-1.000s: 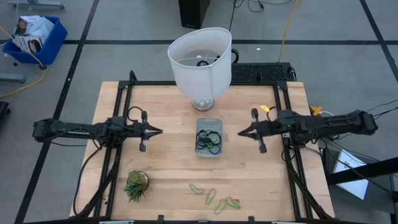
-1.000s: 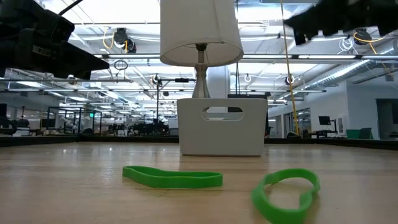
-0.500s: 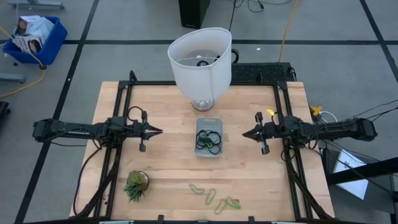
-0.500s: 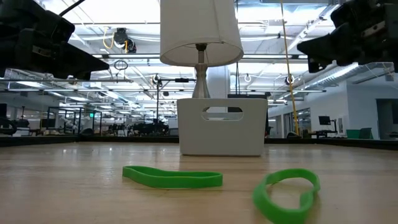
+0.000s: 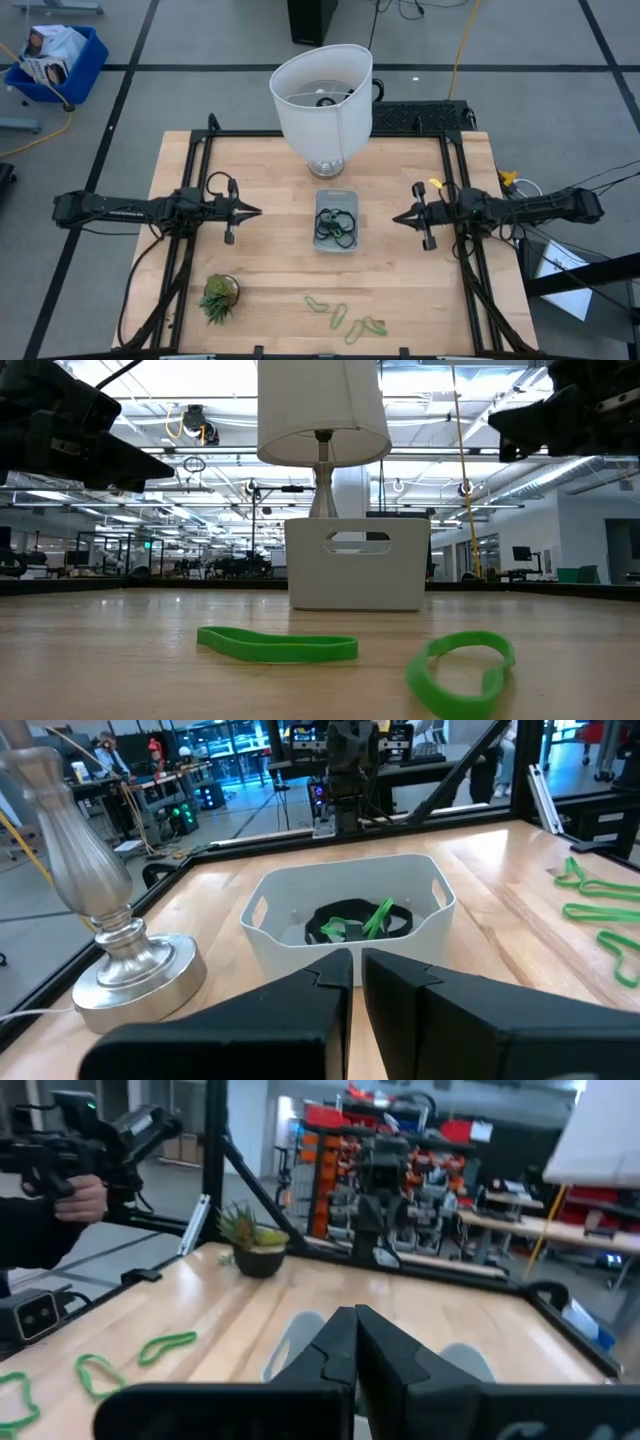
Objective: Pick and place rubber bands into bin
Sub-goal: Put the green rubber band into the gray bin
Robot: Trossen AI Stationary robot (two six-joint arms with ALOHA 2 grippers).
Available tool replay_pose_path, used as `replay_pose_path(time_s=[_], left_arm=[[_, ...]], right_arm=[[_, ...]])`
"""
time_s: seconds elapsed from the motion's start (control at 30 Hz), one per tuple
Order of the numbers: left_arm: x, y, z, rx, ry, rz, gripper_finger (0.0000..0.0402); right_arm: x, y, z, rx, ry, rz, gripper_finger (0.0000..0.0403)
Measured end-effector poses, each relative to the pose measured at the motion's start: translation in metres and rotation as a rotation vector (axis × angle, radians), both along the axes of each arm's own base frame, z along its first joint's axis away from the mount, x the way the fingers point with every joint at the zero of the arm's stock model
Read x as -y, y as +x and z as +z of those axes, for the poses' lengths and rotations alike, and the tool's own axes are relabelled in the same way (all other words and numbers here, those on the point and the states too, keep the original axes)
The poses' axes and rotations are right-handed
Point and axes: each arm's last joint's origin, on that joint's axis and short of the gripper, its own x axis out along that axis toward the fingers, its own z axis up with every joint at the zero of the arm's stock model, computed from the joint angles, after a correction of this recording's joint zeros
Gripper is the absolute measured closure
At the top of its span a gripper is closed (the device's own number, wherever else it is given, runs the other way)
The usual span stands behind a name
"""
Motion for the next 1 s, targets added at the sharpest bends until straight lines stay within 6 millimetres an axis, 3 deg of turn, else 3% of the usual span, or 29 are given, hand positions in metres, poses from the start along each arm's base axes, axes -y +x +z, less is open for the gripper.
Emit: replay_pose_path(time_s=[0.67,0.9,1.0], left_arm=[[0.000,0.000,-0.003,-0.034,-0.034,0.004,0.0366],[-0.001,-0.001,-0.005,-0.053,-0.127,0.044,0.0367],[0.001,0.001,0.002,-0.056,-0.168,0.025,0.0385]], right_arm=[[-0.001,-0.013,-0.001,0.091,0.028,0.011,0.0403],[-0.001,-0.013,-0.002,0.085,0.009,0.009,0.0403],[-0.001,-0.013,-0.002,0.086,-0.005,0.008,0.0403]])
